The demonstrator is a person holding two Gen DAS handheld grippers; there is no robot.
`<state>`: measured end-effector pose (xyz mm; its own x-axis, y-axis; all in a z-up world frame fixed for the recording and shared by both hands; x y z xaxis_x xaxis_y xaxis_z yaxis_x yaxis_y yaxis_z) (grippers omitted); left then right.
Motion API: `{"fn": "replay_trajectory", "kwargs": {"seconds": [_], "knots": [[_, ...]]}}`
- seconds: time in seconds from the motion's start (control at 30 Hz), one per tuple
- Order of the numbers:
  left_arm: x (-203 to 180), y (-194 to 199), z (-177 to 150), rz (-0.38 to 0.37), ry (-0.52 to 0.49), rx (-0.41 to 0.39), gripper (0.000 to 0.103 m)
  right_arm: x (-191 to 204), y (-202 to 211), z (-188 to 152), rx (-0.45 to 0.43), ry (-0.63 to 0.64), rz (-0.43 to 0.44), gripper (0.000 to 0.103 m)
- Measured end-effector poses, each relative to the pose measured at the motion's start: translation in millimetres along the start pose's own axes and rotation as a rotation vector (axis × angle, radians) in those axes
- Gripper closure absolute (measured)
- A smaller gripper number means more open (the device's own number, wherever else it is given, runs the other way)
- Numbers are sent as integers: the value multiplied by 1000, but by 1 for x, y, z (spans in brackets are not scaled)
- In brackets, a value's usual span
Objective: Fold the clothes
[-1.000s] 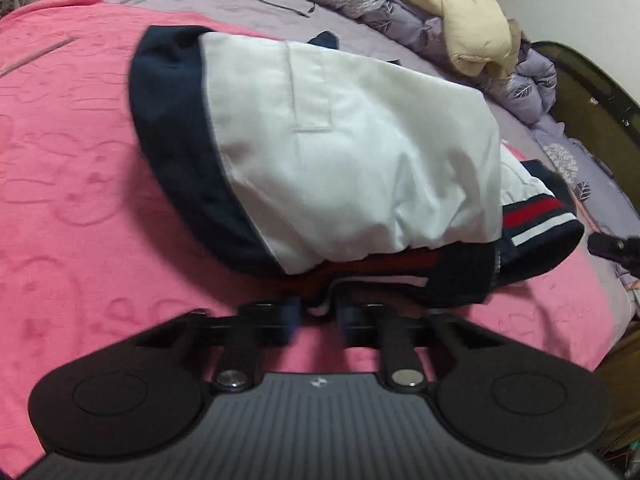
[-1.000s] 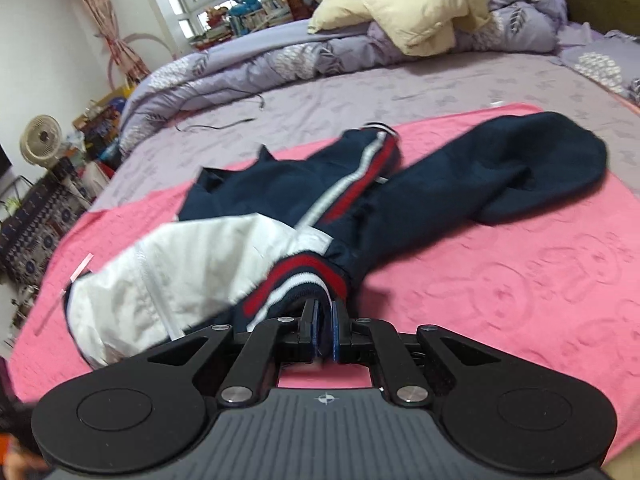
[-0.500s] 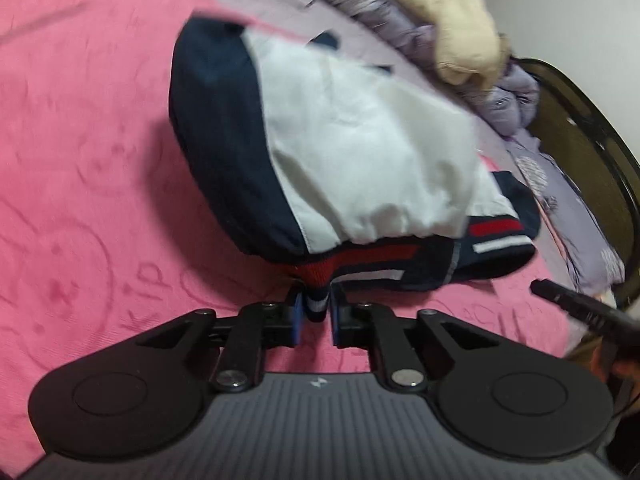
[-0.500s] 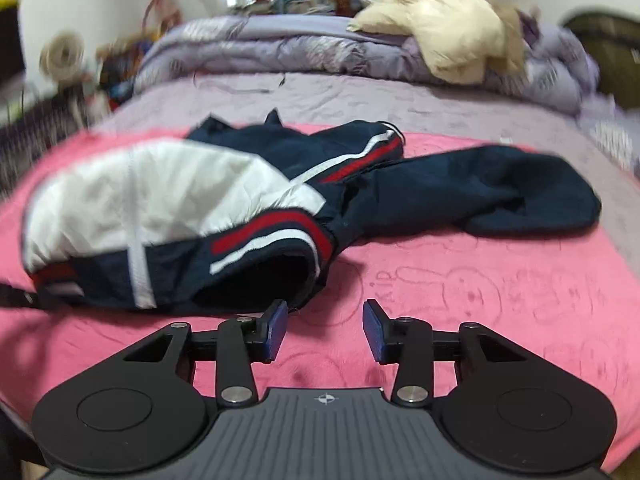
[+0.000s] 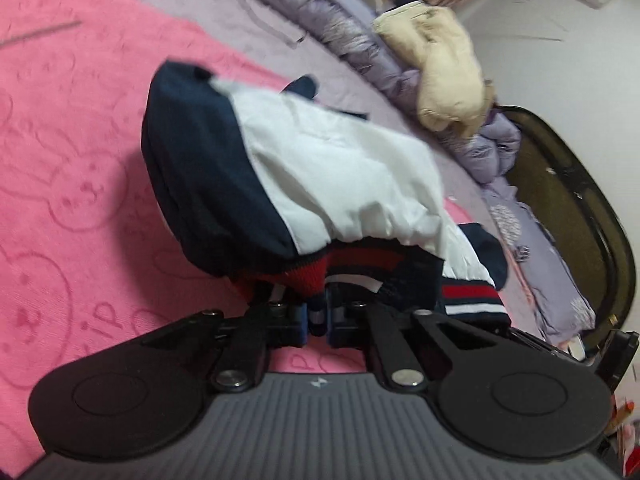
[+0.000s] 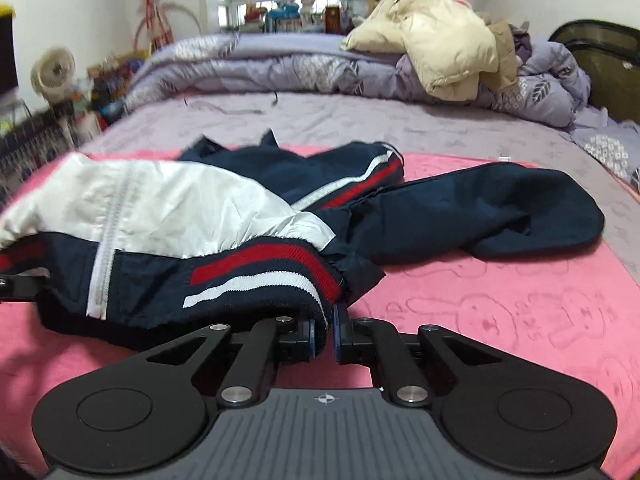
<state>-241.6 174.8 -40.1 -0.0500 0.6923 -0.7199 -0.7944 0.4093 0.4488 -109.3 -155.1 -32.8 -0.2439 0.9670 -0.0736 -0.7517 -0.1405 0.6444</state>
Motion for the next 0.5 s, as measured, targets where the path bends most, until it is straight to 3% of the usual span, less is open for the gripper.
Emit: {"fn": "replay_trajectory", "kwargs": {"seconds": [0.13,0.23,0.5], "knots": [[5,21,-16,93,-46,86,98,-21,48,-16,37,-86,107,93],[9,36,-27,163,-80,151,97,-24,77,-35,87,-22,154,93],[20,78,-58,348,-171,324,91,-23,83,-43,171,104,182,88]]}}
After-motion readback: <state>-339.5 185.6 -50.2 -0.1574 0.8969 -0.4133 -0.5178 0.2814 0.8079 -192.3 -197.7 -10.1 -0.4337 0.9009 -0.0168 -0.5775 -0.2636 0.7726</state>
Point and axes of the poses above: each gripper's, at about its wrist camera, not at the fingertips, and y roughly against the way its jaws point, x to its left, z to its top, the point moved 1 cm from there along -y, roughly the way its jaws point, and after that the axes turned 14 degrees about -z, right-handed, at the moved point
